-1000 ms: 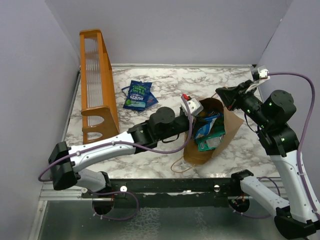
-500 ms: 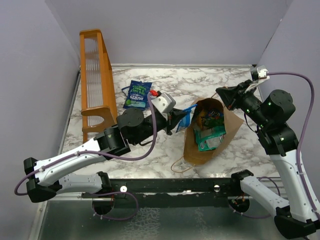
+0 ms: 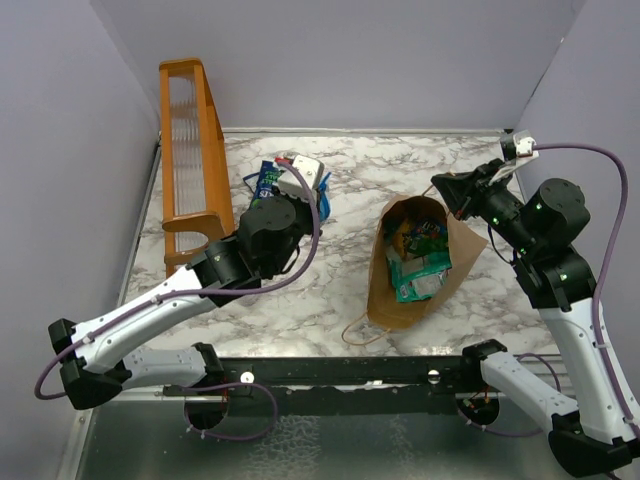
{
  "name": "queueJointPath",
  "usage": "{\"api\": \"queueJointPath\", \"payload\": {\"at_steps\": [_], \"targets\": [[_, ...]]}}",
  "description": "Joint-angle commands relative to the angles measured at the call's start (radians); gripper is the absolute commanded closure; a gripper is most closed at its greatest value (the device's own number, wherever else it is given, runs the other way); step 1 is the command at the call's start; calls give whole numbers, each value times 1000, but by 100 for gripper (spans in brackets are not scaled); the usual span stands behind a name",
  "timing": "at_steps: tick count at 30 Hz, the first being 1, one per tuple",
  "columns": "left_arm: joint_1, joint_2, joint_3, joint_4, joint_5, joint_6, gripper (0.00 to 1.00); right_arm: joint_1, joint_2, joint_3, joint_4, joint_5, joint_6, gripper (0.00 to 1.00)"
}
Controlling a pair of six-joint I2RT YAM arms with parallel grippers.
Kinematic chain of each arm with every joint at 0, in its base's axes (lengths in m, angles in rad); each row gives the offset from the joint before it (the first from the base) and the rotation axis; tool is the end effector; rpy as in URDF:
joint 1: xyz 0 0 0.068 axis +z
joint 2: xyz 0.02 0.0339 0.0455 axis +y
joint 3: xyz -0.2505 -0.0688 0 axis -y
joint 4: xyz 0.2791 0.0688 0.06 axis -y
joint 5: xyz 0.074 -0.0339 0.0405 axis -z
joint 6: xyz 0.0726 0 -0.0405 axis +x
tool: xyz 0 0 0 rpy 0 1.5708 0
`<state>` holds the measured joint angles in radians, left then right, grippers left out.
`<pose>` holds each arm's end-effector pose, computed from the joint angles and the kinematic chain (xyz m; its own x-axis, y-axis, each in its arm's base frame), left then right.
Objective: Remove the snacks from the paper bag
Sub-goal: Place the snack at the center of the board.
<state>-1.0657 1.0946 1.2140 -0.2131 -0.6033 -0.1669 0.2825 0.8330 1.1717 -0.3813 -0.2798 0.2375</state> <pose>0.1852 -0.2499 0.4164 -0.1190 -0.0676 -0.9906 0.4336 0.8940 -0.1131 0.2234 0.0857 0.4421 -0.1651 0.1875 -0.9683 -0.5083 0.8251 0.2465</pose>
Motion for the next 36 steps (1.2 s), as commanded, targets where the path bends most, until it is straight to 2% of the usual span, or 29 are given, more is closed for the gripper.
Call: {"api": "queueJointPath", "payload": {"at_steps": [1, 5, 11, 16, 27, 36], "targets": [[113, 46, 30, -72, -52, -81, 100, 3, 1, 16, 39, 20, -11, 94], [251, 109, 13, -101, 44, -142, 100, 3, -5, 5, 49, 13, -2, 94], [377, 262, 13, -160, 36, -196, 100, 3, 4, 13, 54, 5, 6, 94], [500, 347, -21, -144, 195, -255, 100, 3, -1, 17, 51, 6, 7, 94], [539, 553, 2, -215, 103, -264, 100, 3, 2, 25, 37, 17, -4, 94], [569, 624, -3, -228, 72, -261, 100, 3, -4, 7, 41, 17, -3, 94]]}}
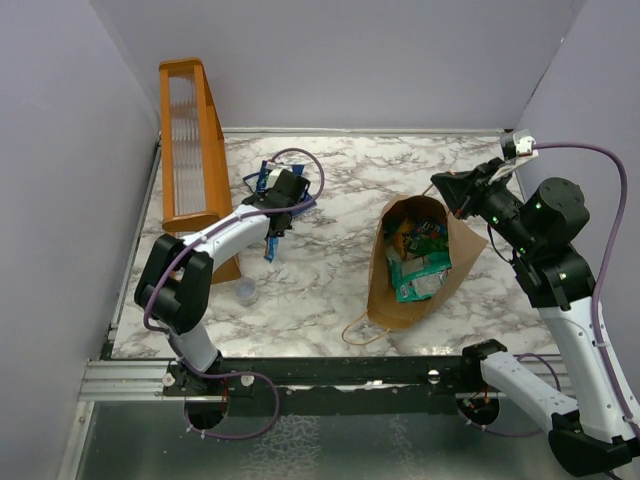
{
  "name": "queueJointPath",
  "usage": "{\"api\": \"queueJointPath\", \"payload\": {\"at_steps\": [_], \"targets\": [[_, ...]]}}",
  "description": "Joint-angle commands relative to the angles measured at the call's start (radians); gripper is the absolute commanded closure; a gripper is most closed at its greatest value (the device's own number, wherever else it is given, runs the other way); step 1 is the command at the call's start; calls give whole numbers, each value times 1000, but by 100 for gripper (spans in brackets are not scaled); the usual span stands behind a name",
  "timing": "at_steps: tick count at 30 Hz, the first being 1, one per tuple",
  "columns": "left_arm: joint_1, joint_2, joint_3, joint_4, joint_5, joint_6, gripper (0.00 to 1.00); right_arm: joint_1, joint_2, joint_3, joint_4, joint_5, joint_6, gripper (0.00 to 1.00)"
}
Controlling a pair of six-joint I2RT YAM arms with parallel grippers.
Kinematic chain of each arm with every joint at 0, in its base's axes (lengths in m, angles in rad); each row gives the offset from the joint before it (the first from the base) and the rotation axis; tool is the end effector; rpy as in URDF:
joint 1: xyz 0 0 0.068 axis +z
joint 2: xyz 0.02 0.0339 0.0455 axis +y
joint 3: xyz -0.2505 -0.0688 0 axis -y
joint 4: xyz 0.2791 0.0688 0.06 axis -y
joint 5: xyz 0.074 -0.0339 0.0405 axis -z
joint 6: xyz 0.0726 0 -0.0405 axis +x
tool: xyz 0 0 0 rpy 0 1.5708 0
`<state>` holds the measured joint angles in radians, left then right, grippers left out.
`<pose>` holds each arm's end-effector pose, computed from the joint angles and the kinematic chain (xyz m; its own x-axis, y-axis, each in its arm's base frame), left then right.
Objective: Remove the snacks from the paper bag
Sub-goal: Place the snack at the center of the board.
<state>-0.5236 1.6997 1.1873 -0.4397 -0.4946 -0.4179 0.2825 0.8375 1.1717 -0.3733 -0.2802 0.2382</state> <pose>0.3678 -0.1726 0.1650 -0.7266 0.0071 -0.6870 -0.1020 0.9878 0.1180 0.2249 0.0862 0.4422 -0.1623 0.1890 -0.9685 -0.5094 0.8246 0.2463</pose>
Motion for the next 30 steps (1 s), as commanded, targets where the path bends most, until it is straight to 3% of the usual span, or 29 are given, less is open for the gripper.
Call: {"api": "queueJointPath", "payload": {"at_steps": [1, 4, 8, 17, 24, 30], "targets": [[31, 26, 24, 0, -30, -10, 100, 3, -10, 4, 33, 18, -4, 94], [41, 48, 33, 4, -18, -8, 100, 3, -15, -1, 33, 19, -6, 94], [45, 72, 55, 2, 0, -5, 87, 3, -18, 4, 28, 24, -9, 94], [45, 50, 55, 14, 35, -1, 77, 3, -18, 11, 24, 21, -8, 94], [45, -12, 50, 10, 66, 8, 57, 3, -21, 13, 22, 16, -8, 94], [45, -122, 31, 38, 159, 8, 47, 3, -23, 18, 18, 16, -9, 94]]}}
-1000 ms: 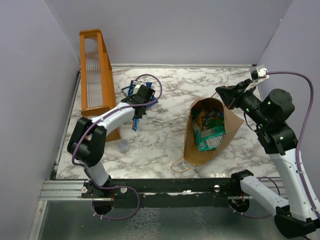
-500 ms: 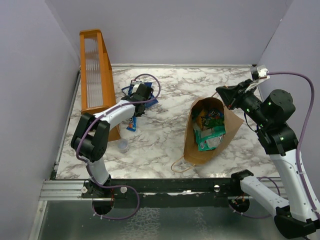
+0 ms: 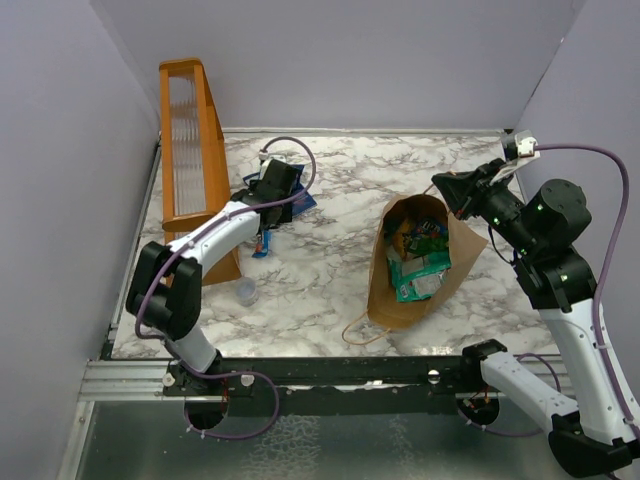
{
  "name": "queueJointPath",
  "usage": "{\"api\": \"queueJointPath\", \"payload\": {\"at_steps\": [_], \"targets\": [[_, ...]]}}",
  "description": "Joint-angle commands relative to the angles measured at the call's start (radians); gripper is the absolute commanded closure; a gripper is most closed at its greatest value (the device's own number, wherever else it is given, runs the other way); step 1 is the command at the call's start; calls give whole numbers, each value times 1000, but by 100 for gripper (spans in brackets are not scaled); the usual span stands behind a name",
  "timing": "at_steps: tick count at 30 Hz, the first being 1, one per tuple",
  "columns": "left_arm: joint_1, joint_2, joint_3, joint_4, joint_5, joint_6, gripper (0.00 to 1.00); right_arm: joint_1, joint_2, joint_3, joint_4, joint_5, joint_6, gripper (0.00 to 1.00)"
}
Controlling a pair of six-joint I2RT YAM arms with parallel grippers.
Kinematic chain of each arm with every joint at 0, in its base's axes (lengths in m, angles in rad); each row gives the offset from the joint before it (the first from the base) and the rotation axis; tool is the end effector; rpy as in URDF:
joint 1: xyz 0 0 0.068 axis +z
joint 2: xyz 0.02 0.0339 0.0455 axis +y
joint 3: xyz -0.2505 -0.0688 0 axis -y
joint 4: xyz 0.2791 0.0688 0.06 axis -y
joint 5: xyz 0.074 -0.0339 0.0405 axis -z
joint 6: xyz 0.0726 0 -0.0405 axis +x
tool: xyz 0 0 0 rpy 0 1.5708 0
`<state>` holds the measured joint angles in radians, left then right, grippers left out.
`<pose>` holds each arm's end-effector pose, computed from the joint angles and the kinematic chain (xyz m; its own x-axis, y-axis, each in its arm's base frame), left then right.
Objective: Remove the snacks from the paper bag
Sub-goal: Place the snack at the center of the board, then take out the snack from the paper bag.
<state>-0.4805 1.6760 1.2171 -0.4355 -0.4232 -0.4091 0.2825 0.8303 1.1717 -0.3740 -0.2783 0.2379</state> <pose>0.3781 -0.1635 0.1834 -0.7114 -0.0382 -0.7017 -0.0976 0.9942 0.0448 0.2227 0.0854 0.4437 -0.1557 0.1907 -0.9692 -0.5094 0.8252 0.2442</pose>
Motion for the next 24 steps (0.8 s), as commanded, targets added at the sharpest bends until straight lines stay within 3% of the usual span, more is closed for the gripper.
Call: {"api": "queueJointPath", "payload": {"at_steps": [1, 8, 14, 18, 24], "targets": [[2, -116, -6, 45, 117, -3, 44, 3, -16, 18, 17, 16, -8, 94], [-6, -287, -88, 160, 361, -52, 34, 3, -9, 35, 11, 21, -13, 94], [-42, -417, -150, 192, 449, -113, 30, 3, -7, 36, 17, 12, -10, 93], [-122, -488, -190, 234, 459, -160, 30, 3, 5, 35, 18, 11, -8, 94], [-277, -546, -208, 262, 366, -201, 31, 3, 8, 37, 27, 9, -6, 94]]}}
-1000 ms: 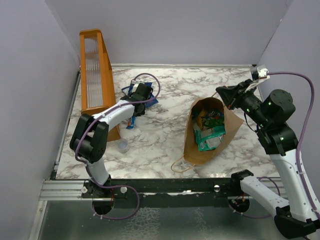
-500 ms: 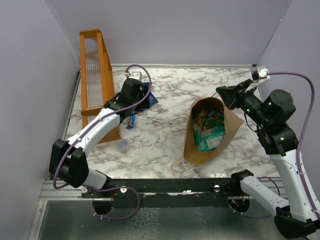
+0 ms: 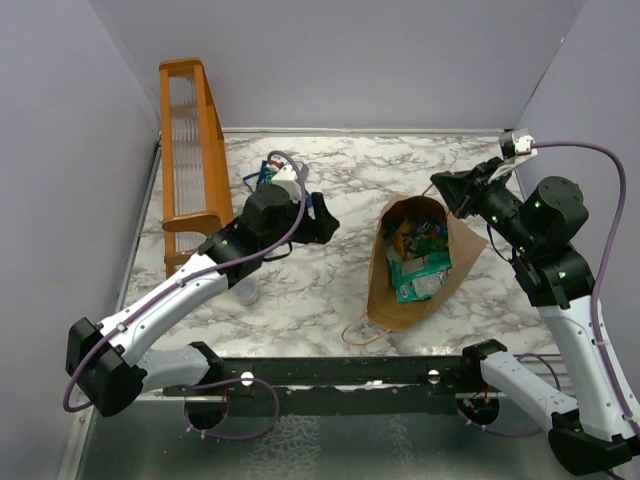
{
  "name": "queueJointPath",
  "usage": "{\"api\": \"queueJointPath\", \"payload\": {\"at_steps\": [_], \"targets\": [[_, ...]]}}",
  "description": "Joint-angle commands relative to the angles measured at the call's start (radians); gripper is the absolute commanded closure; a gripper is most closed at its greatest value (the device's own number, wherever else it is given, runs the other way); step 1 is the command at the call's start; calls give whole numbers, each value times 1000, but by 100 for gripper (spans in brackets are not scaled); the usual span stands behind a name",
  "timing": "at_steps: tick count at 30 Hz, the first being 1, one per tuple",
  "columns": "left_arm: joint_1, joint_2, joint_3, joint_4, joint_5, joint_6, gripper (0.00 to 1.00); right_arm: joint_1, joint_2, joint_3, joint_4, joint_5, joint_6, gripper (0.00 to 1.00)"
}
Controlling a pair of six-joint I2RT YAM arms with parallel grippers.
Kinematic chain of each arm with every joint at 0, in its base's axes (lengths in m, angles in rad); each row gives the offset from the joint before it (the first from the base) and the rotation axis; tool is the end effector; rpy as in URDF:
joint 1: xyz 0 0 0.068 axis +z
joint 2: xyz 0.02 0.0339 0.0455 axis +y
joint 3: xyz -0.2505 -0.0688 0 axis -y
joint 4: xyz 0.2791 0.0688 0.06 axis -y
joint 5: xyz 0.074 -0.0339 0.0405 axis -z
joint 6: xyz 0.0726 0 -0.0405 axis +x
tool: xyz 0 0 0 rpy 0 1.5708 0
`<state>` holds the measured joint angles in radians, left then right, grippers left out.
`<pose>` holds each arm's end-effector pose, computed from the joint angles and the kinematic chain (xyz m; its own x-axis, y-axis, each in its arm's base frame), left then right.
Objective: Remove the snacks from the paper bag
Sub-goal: Take out the snack from the paper bag.
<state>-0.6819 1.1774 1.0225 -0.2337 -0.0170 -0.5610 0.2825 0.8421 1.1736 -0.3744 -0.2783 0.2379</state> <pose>0.2684 -0.2163 0.3055 -0.5779 -0.2161 -0.7870 0.3667 0.7927 -0.4869 0.2261 0.0864 0.4418 -0.1653 0.1880 -0.9682 -0.5069 0.8259 0.2469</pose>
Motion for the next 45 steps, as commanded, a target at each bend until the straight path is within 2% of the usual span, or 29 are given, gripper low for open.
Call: {"api": "queueJointPath", "payload": {"at_steps": [1, 7, 12, 17, 23, 31, 38, 45], "targets": [[-98, -59, -20, 70, -55, -55, 31, 2, -4, 35, 27, 8, -5, 94], [-219, -132, -41, 94, -171, -74, 32, 3, -2, 32, 29, 7, -3, 93], [-312, -127, -32, 115, -216, -85, 36, 3, -1, 37, 33, 4, -1, 94], [-483, -90, -30, 198, -341, -72, 48, 3, -1, 40, 30, 2, 2, 94], [-692, 94, 84, 228, -543, 16, 62, 3, 0, 46, 30, -3, 9, 94], [-717, 340, 203, 229, -629, 55, 77, 3, -4, 40, 36, -16, 18, 94], [-716, 490, 286, 209, -694, 56, 83, 3, -8, 44, 32, -21, 19, 94], [-683, 581, 321, 193, -685, 47, 87, 3, -17, 39, 29, -21, 22, 94]]}}
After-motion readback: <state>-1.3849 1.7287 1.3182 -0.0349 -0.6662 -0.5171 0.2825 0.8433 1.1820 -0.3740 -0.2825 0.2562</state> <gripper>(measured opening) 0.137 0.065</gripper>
